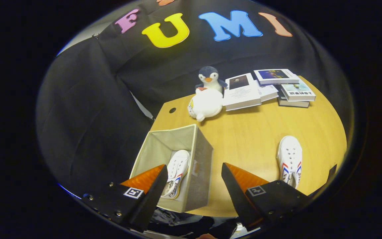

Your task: Open the storage box then place both shoes into the box .Put the left shoe in first, then the right shoe, with the right side of both shoes facing outward in a uniform manner.

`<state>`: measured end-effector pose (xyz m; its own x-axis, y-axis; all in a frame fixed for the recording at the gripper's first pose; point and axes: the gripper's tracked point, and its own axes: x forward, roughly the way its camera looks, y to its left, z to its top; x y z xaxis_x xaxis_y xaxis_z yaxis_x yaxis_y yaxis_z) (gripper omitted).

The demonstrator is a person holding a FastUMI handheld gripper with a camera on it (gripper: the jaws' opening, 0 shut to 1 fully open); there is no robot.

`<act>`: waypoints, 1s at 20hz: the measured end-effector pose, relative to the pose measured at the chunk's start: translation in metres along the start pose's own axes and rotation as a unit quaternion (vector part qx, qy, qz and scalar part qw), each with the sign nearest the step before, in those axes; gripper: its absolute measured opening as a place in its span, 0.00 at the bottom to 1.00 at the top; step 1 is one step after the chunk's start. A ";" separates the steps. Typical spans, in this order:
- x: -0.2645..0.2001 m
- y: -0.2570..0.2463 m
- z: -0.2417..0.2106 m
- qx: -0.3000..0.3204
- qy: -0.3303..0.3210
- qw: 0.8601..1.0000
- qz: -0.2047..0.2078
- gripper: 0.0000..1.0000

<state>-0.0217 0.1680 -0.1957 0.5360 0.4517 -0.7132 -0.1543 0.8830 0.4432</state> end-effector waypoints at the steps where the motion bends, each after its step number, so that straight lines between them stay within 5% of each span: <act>1: -0.004 -0.011 0.002 0.004 -0.004 1.000 -0.006 0.98; 20: -0.006 -0.220 -0.028 0.017 0.050 0.990 -0.129 0.98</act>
<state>-0.0141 -0.0258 -0.3036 0.4695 0.2237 -0.8541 0.0064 0.9665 0.2567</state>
